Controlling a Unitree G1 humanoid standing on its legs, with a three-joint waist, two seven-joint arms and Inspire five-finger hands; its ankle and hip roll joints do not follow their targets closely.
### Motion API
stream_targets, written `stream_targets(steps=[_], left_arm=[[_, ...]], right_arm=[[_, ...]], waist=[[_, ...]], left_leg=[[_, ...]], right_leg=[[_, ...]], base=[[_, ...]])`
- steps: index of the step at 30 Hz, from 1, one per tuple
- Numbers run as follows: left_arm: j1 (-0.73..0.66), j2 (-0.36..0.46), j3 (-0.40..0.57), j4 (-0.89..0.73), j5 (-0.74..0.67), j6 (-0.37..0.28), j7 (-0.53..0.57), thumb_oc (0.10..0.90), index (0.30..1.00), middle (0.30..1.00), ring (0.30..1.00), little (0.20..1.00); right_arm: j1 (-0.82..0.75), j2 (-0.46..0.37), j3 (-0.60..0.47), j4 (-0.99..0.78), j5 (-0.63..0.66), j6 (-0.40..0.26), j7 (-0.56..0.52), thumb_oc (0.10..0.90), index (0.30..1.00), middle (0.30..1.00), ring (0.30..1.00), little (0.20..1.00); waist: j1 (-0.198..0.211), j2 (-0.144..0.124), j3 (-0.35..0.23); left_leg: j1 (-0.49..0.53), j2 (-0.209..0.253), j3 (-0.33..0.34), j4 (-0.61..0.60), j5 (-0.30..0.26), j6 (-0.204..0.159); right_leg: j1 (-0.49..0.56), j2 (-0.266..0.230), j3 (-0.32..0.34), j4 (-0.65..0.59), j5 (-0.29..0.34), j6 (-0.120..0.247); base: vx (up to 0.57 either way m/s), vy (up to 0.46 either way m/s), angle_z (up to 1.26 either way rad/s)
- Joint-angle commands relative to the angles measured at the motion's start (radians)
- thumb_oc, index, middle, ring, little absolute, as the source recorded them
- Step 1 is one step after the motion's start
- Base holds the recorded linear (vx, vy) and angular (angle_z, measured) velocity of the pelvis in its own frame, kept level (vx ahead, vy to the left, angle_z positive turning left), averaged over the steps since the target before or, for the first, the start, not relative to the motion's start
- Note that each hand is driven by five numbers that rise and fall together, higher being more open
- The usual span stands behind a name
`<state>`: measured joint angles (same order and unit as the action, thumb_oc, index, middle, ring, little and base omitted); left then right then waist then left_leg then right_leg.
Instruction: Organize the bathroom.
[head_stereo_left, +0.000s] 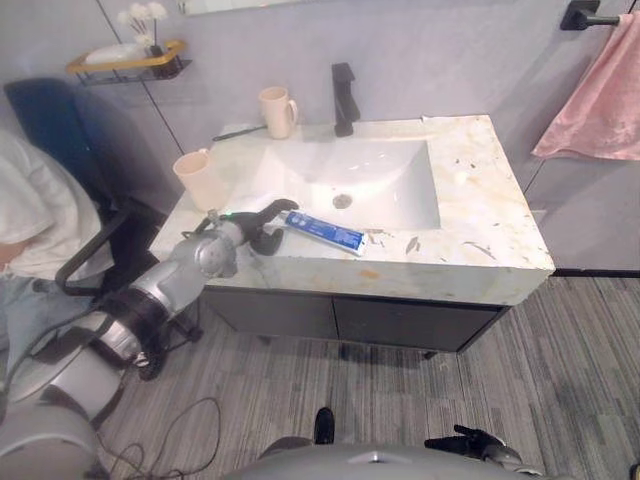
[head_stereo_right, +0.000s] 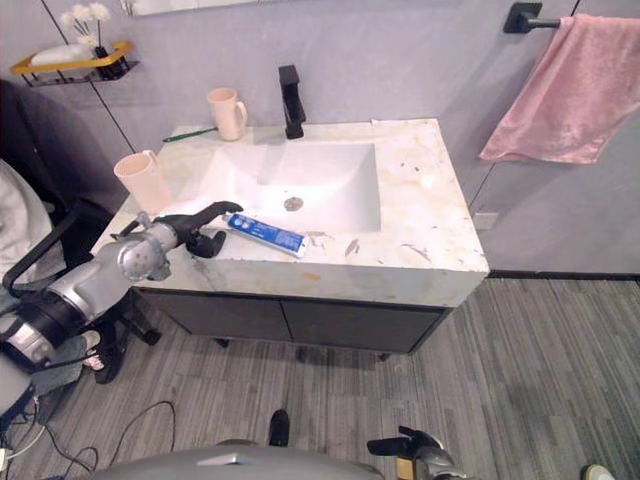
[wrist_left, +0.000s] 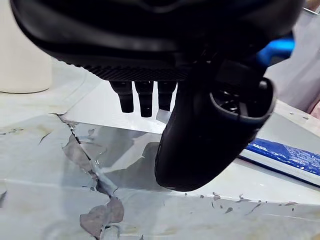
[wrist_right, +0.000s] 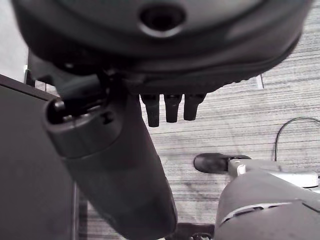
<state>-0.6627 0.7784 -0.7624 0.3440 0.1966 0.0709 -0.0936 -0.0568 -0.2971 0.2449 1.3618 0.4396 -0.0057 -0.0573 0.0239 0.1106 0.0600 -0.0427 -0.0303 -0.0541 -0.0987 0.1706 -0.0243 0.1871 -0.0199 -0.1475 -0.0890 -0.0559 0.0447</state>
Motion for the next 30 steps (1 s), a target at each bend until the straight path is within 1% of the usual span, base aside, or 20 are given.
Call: stream_targets(steps=[1,4,8,11,15,17,24,27,29,30], left_arm=[[-0.088,-0.027,0.044,0.027,0.018,0.000,-0.030,0.800,0.900,0.900,0.900,0.900],[-0.101,-0.027,0.014,0.045,0.047,0.002,-0.067,0.800,0.900,0.900,0.900,0.900],[-0.104,-0.034,-0.004,0.061,0.085,0.003,-0.072,0.800,0.900,0.900,0.900,0.900],[-0.116,-0.043,-0.020,0.079,0.108,0.004,-0.054,0.800,0.900,0.900,0.900,0.900],[-0.127,-0.040,-0.026,0.078,0.099,0.003,-0.031,0.800,0.900,0.900,0.900,0.900],[-0.138,-0.041,-0.025,0.072,0.111,0.015,-0.019,0.800,0.900,0.900,0.900,0.900],[-0.134,-0.045,-0.016,0.108,0.154,0.000,0.009,0.800,0.900,0.900,0.900,0.900],[-0.137,-0.026,-0.006,0.121,0.127,0.001,0.045,0.800,0.900,0.900,0.900,0.900],[-0.137,-0.025,-0.005,0.120,0.125,0.001,0.049,0.800,0.900,0.900,0.900,0.900],[-0.142,-0.010,0.002,0.119,0.106,-0.011,0.072,0.800,0.900,0.900,0.900,0.900]], right_arm=[[-0.048,0.000,0.000,-0.014,0.000,-0.023,-0.005,0.800,0.900,0.900,0.900,0.900],[-0.055,0.001,0.008,-0.013,0.001,-0.018,-0.003,0.800,0.900,0.900,0.900,0.900],[-0.054,0.001,0.011,-0.011,-0.004,-0.018,0.000,0.800,0.900,0.900,0.900,0.900],[-0.060,0.002,0.018,-0.014,-0.002,-0.009,-0.003,0.800,0.900,0.900,0.900,0.900],[-0.061,0.002,0.023,-0.014,-0.005,-0.009,-0.003,0.800,0.900,0.900,0.900,0.900],[-0.061,0.002,0.024,-0.011,-0.005,-0.013,-0.003,0.800,0.900,0.900,0.900,0.900],[-0.065,0.004,0.025,-0.009,-0.008,-0.009,0.003,0.800,0.900,0.900,0.900,0.900],[-0.061,0.001,0.030,-0.015,-0.004,0.001,-0.004,0.800,0.900,0.900,0.900,0.900],[-0.061,0.002,0.031,-0.015,-0.004,0.001,-0.004,0.800,0.900,0.900,0.900,0.900],[-0.057,0.001,0.029,-0.015,0.000,-0.001,-0.005,0.800,0.900,0.900,0.900,0.900]], waist=[[-0.014,-0.010,0.007],[-0.016,-0.010,0.006],[-0.021,-0.011,0.005],[-0.025,-0.011,0.004],[-0.027,-0.010,0.004],[-0.026,-0.009,0.004],[-0.026,-0.011,0.002],[-0.027,-0.009,0.000],[-0.027,-0.009,-0.001],[-0.025,-0.008,-0.001]], left_leg=[[0.048,-0.028,0.013,0.011,-0.074,0.008],[0.050,-0.025,0.017,0.011,-0.076,0.008],[0.051,-0.025,0.021,0.011,-0.076,0.008],[0.052,-0.025,0.021,0.011,-0.077,0.007],[0.051,-0.024,0.022,0.011,-0.076,0.005],[0.051,-0.024,0.023,0.011,-0.076,0.005],[0.048,-0.023,0.022,0.011,-0.071,0.002],[0.047,-0.022,0.027,0.011,-0.070,-0.001],[0.047,-0.022,0.027,0.011,-0.070,-0.001],[0.046,-0.023,0.026,0.011,-0.070,-0.001]], right_leg=[[-0.084,-0.013,-0.044,0.002,0.094,0.019],[-0.082,-0.014,-0.045,0.002,0.092,0.020],[-0.082,-0.014,-0.043,0.002,0.092,0.022],[-0.082,-0.014,-0.042,0.002,0.092,0.023],[-0.083,-0.013,-0.038,0.002,0.091,0.022],[-0.080,-0.012,-0.037,0.002,0.089,0.021],[-0.077,-0.010,-0.035,0.002,0.090,0.019],[-0.078,-0.010,-0.032,0.002,0.089,0.020],[-0.078,-0.010,-0.032,0.002,0.089,0.020],[-0.077,-0.010,-0.032,0.002,0.090,0.020]], base=[[0.00,0.000,0.00],[0.00,0.000,0.00],[0.00,0.000,0.00],[0.00,0.000,0.00],[0.00,0.000,0.00],[0.00,0.000,0.00],[0.00,0.000,0.00],[0.00,0.004,-0.01],[0.00,0.000,0.00],[0.00,0.000,0.00]])
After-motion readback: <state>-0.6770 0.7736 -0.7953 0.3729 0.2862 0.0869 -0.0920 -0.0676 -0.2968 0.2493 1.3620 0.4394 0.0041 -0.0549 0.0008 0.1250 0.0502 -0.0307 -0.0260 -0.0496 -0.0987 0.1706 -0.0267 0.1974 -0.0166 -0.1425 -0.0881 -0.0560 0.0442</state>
